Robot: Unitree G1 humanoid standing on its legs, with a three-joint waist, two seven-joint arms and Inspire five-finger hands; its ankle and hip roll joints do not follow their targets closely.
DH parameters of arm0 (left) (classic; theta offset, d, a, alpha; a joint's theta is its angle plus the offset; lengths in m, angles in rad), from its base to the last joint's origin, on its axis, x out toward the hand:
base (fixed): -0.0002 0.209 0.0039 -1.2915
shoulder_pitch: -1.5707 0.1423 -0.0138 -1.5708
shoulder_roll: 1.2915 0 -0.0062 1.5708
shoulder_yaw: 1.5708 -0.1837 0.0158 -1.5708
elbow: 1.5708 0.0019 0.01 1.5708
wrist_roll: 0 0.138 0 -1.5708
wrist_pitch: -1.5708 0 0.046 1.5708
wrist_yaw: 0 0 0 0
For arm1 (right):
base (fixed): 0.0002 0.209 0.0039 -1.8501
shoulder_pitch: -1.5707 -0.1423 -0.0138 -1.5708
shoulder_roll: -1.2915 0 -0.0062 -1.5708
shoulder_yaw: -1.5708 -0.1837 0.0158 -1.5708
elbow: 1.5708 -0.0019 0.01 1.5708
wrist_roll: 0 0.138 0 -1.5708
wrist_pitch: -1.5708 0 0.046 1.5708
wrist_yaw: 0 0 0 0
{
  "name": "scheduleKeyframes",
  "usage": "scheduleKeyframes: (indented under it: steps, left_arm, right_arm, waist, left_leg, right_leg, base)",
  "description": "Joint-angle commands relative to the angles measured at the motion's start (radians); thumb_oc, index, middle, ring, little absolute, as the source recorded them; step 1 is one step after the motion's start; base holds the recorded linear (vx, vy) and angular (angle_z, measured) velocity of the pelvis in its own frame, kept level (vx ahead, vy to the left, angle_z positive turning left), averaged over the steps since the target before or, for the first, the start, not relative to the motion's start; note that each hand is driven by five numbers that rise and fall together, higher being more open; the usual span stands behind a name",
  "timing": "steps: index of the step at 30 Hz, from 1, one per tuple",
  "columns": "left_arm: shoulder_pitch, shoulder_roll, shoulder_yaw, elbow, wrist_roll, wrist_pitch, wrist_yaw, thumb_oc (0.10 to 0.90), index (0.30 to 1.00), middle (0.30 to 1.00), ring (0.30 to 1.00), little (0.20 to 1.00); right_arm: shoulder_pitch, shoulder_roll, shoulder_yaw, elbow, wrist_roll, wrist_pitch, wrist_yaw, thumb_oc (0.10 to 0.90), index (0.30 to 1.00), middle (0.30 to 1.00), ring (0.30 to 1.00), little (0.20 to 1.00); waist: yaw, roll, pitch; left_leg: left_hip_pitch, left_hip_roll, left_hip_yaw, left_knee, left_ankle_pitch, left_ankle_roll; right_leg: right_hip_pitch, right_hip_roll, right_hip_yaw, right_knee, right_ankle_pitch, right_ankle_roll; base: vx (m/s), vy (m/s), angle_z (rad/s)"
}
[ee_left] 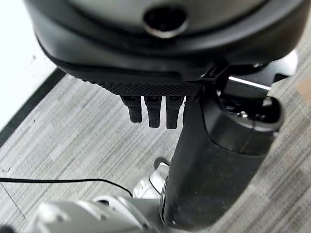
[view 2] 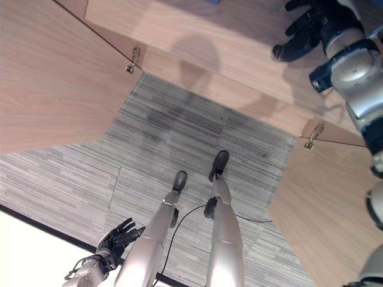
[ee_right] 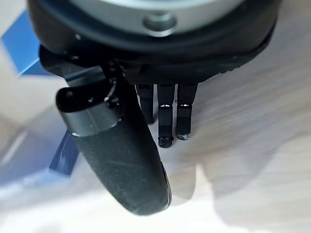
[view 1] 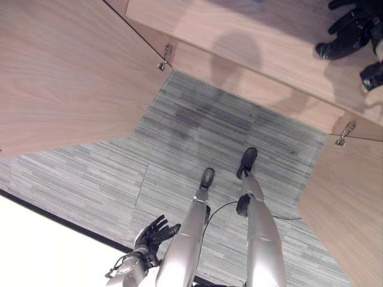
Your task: Put the empty folder in the office cabinet
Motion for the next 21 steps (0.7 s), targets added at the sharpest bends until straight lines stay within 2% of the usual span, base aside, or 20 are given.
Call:
scheduleKeyframes:
  steps: [1,6,11,17,21]
  left_arm:
    - [0.219,0.073,0.033,-0.052,0.01,-0.006,-0.042,0.8,0.9,0.9,0.9,0.9]
    - [0.208,0.067,0.04,-0.061,0.011,-0.009,-0.058,0.8,0.9,0.9,0.9,0.9]
    - [0.207,0.075,0.041,-0.095,0.01,-0.006,-0.062,0.8,0.9,0.9,0.9,0.9]
    - [0.196,0.071,0.05,-0.116,0.015,-0.003,-0.061,0.8,0.9,0.9,0.9,0.9]
    - [0.19,0.087,0.048,-0.147,0.04,0.011,-0.081,0.8,0.9,0.9,0.9,0.9]
  right_arm:
    - [0.112,-0.158,0.232,-0.078,-0.136,0.014,0.165,0.8,0.9,0.9,0.9,0.9]
    - [0.183,-0.195,0.273,-0.274,-0.12,-0.009,0.24,0.8,0.9,0.9,0.9,0.9]
    - [0.255,-0.194,0.26,-0.427,-0.123,-0.003,0.286,0.8,0.9,0.9,0.9,0.9]
    - [0.35,-0.168,0.213,-0.551,-0.141,0.006,0.32,0.8,0.9,0.9,0.9,0.9]
    - [0.376,-0.145,0.253,-0.664,-0.128,0.032,0.41,0.8,0.9,0.9,0.9,0.9]
  waist:
    - [0.003,-0.014,-0.001]
    - [0.0,-0.019,-0.001]
    - [0.0,-0.016,-0.001]
    - [0.001,-0.012,-0.001]
    - [0.006,-0.009,-0.001]
  left_leg:
    - [0.189,0.044,0.084,-0.267,-0.022,0.006]
    - [0.192,0.045,0.088,-0.264,-0.027,0.007]
    - [0.196,0.045,0.094,-0.262,-0.028,0.009]
    - [0.197,0.042,0.098,-0.261,-0.026,0.013]
    - [0.202,0.044,0.098,-0.275,-0.019,0.015]
  right_leg:
    - [-0.003,0.057,-0.002,-0.005,-0.068,0.079]
    - [0.002,0.059,0.004,-0.009,-0.067,0.081]
    - [0.008,0.06,0.004,-0.015,-0.064,0.084]
    - [0.014,0.06,0.007,-0.023,-0.059,0.087]
    - [0.019,0.061,0.006,-0.034,-0.053,0.09]
  base:
    - [0.01,-0.033,0.05]
    - [0.0,0.0,0.0]
    - [0.0,-0.003,-0.03]
    - [-0.01,-0.002,-0.06]
    - [-0.02,-0.013,-0.05]
